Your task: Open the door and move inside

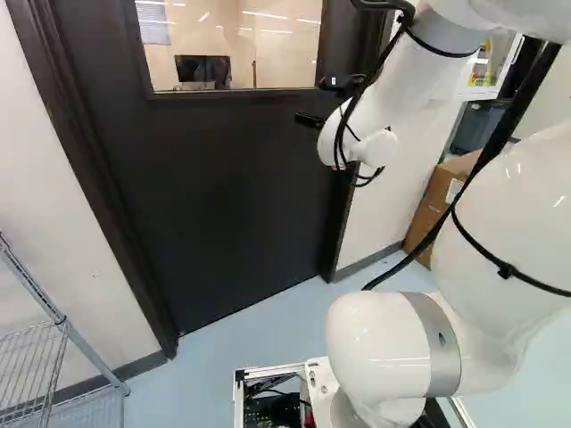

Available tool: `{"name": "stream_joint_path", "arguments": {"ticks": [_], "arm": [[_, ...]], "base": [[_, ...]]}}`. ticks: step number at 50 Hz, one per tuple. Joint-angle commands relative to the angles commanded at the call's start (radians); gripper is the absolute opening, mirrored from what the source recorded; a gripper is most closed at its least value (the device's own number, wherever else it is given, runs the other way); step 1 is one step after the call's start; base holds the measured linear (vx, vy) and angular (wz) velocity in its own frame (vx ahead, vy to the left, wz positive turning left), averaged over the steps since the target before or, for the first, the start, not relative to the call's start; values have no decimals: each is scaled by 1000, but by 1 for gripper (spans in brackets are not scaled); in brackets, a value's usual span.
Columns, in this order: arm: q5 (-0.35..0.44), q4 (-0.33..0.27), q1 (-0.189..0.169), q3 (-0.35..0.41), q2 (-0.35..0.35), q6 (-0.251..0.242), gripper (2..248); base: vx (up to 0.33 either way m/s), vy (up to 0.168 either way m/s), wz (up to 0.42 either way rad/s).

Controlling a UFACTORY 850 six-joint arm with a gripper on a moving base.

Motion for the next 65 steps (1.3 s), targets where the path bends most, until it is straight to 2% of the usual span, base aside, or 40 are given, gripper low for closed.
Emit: {"name": "stream_joint_path", "arguments": {"ticks": [23, 35, 51, 65], "arm": [[-14, -134, -54, -42, -44, 0, 247], [-27, -199, -60, -90, -94, 0, 247], [-29, -212, -53, -160, -163, 0, 247], [-29, -212, -52, -168, -177, 0, 247]], "base": [[0, 0, 0], [0, 0, 0], [0, 0, 0], [0, 0, 0]]}}
